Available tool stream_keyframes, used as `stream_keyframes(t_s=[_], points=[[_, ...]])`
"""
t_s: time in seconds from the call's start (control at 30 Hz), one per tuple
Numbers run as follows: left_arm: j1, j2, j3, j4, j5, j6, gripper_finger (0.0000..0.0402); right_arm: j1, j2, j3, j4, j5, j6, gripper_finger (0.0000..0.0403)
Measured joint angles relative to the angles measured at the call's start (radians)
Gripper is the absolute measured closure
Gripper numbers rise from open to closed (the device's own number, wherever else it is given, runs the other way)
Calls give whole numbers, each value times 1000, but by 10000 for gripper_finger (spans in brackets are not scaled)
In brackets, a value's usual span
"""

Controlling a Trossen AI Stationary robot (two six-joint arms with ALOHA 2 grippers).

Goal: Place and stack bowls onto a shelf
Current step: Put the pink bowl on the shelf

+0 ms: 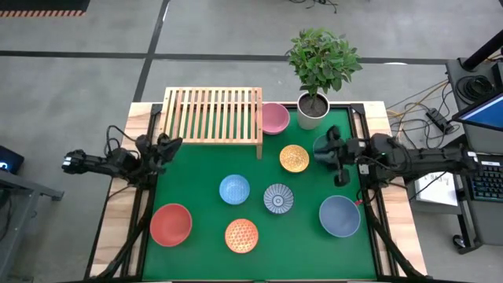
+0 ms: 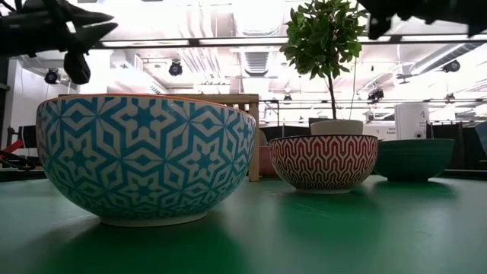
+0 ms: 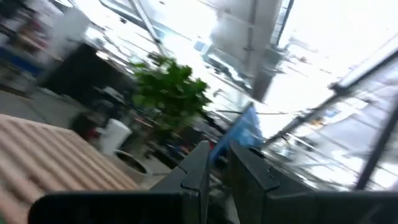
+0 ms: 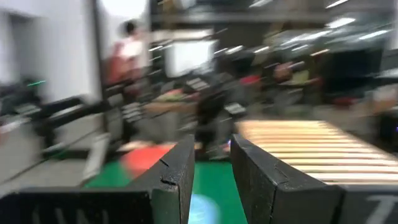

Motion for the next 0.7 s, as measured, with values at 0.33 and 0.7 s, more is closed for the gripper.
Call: stream_keyframes(t_s=[0.33, 0.7], points=[[-2, 72, 0, 133, 214, -37, 364, 143, 354, 186, -16, -26, 78, 310], [-1, 143, 14, 215, 309, 50, 364, 142, 570, 541, -721, 231, 163, 310]])
